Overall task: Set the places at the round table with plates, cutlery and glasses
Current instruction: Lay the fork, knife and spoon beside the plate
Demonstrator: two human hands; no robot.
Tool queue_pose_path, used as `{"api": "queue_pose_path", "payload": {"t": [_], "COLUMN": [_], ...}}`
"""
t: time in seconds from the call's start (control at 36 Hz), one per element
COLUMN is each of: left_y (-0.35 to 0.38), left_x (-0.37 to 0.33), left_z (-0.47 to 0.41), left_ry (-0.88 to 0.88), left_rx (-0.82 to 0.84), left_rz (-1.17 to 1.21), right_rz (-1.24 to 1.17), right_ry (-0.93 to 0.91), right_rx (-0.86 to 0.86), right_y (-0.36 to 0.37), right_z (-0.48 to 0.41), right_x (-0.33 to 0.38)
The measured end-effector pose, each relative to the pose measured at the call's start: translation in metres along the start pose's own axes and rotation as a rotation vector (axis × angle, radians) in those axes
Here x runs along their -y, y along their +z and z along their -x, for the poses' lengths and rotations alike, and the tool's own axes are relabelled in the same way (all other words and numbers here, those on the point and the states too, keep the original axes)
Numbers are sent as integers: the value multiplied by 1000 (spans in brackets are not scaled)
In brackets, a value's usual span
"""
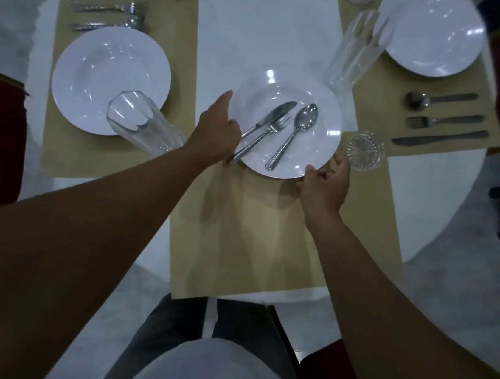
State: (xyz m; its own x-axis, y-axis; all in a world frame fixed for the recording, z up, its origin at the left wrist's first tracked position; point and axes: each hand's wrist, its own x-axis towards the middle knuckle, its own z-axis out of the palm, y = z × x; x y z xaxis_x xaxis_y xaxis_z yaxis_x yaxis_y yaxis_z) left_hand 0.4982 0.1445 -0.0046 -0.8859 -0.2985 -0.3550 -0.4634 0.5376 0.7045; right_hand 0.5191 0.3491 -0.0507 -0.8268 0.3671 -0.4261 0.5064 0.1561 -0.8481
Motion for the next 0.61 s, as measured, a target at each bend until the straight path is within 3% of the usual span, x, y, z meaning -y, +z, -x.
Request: {"api": "queue_pose_path", "payload": {"t": [0.61], "left_y": [24], "left_x": [28], "left_z": [72], "left_ry": [-212], "left_rx": [-30], "left_rz": [168], "right_rz": [111], "right_ry": [-65], "right_rx": [73], "right_y": [-64], "right_z": [20], "right_x": [-28]}}
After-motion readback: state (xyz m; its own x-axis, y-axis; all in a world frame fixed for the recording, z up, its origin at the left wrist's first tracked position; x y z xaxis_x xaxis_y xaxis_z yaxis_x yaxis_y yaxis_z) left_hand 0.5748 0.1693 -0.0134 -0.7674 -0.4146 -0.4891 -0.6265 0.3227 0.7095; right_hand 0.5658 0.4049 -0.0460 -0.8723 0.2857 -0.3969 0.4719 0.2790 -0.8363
